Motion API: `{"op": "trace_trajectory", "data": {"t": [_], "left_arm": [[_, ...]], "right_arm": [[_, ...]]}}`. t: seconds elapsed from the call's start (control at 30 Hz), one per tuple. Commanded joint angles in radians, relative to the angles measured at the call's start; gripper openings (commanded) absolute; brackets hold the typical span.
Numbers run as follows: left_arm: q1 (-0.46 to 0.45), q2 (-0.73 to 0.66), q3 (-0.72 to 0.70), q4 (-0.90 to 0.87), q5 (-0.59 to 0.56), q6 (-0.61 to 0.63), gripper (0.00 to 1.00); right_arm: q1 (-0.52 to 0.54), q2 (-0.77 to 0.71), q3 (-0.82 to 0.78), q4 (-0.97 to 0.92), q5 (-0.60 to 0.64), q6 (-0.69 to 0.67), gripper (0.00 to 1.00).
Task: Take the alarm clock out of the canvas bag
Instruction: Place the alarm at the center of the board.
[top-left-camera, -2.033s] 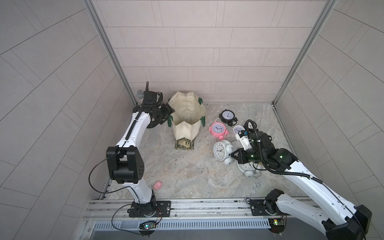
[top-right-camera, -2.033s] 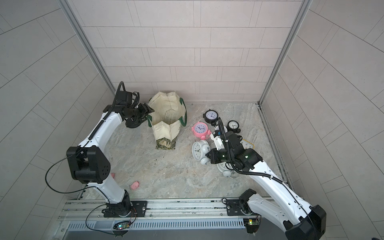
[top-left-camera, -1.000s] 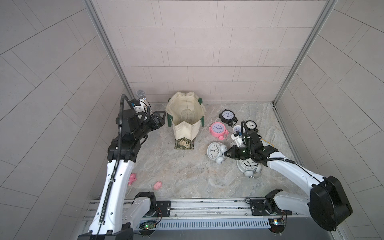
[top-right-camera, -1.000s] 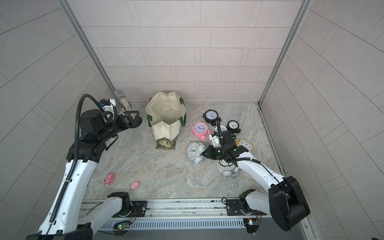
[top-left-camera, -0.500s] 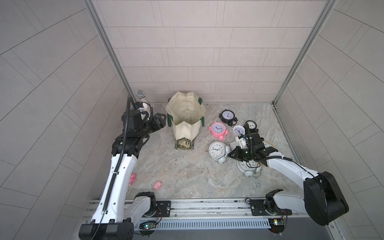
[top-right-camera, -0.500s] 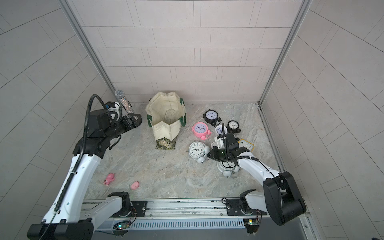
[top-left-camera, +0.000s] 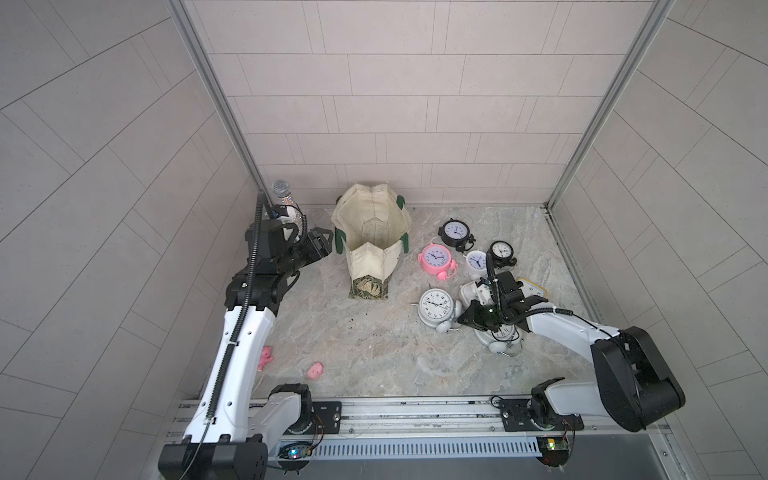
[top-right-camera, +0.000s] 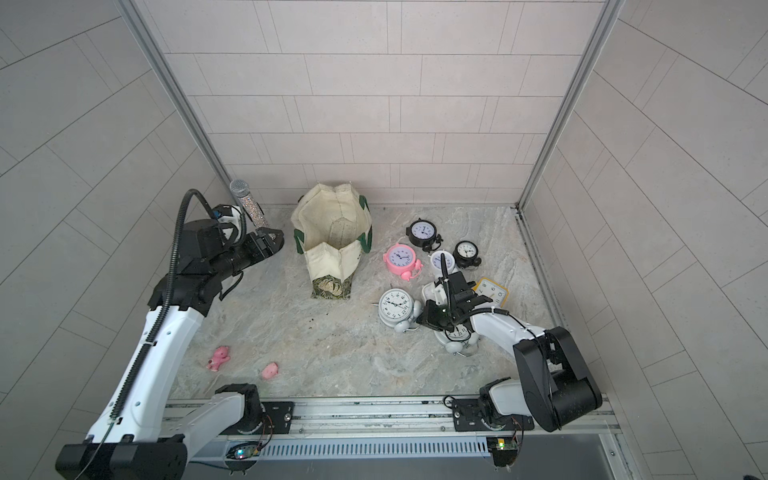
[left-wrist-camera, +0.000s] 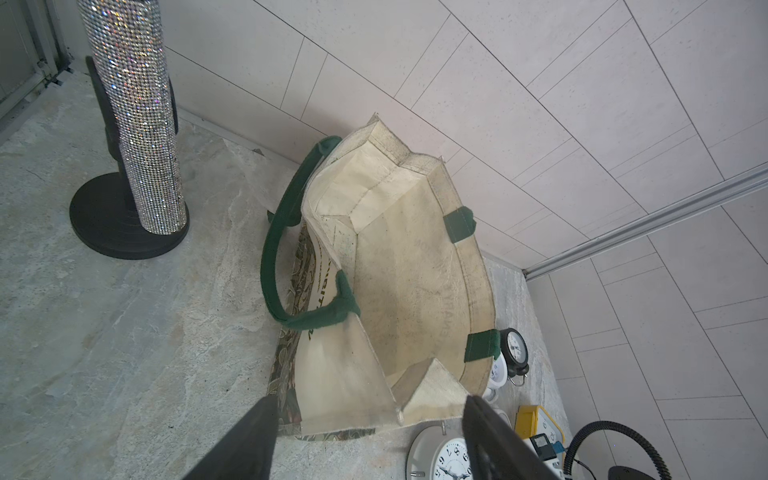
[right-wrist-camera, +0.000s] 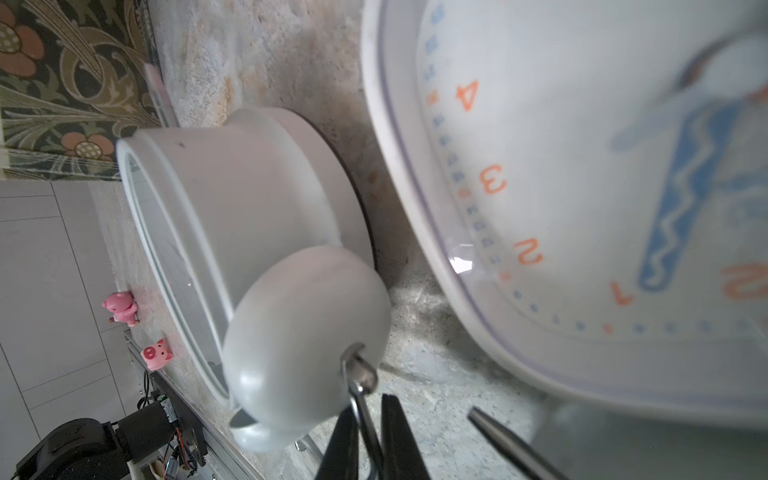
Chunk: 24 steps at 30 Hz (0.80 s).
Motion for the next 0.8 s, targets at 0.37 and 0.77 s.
{"op": "trace_trajectory", "data": {"t": [0.37, 0.77], "left_arm": [[-0.022, -0.043, -0.027, 0.053, -0.071, -0.060, 0.68], [-0.107, -0.073, -0.216, 0.128, -0.374, -0.068, 0.68]], "right_arm": [[0.000, 0.030, 0.019, 0.025, 0.019, -0.015, 0.28], [-0.004, -0.122, 0.137, -0.192, 0.048, -0.129, 0.51]]}}
